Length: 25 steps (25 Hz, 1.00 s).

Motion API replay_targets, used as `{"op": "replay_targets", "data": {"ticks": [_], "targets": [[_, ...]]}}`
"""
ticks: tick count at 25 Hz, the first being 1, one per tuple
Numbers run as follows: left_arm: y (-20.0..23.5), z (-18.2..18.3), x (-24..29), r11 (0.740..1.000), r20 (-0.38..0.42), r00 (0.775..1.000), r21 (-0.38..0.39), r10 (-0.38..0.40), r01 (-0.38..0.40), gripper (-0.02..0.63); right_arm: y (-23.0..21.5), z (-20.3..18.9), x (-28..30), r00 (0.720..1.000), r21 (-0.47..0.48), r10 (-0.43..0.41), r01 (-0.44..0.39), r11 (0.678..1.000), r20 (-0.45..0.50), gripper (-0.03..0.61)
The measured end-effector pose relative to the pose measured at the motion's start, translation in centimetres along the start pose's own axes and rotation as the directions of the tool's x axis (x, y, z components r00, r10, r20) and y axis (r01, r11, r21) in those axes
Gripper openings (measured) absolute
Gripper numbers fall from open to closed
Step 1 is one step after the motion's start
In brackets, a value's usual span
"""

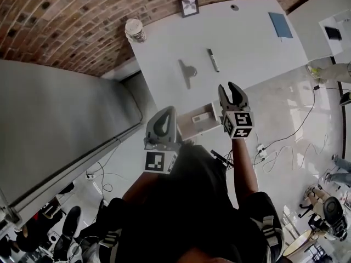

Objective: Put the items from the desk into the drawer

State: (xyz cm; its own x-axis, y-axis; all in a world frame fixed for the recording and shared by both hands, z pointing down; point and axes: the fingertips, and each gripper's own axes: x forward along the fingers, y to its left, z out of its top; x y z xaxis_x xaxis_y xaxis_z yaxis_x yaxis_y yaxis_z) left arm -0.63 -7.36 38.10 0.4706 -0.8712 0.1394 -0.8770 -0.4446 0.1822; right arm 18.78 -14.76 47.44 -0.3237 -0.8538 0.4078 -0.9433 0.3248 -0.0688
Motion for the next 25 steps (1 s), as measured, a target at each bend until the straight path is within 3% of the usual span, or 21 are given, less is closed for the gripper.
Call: {"op": "replay_targets", "data": {"ticks": [6,13,25], "targets": [[2.2,-0.8,4.0,0.999,-0.047,0.999,-0.049,-0.022,0.019,0.000,-2.2,-3.5,5.5,0.994,0.016,-0.022,0.024,1.000,-0.105,0.129],[4.5,-2.0,7.9,0.998,-0.072,0.997,-0.055,-0.042,0.038,0.000,-5.1,-8.7,10.8,0.975,0.030,-0.040,0.048,0.998,-0.218,0.129],[6.4,-3.2,10.8,0.997,-0.120,0.992,-0.074,-0.028,0.019,0.000,-8.9,-18.4,16.9,0.903,0.074,-0.051,0.091,0.993,-0.428,0.129]]}}
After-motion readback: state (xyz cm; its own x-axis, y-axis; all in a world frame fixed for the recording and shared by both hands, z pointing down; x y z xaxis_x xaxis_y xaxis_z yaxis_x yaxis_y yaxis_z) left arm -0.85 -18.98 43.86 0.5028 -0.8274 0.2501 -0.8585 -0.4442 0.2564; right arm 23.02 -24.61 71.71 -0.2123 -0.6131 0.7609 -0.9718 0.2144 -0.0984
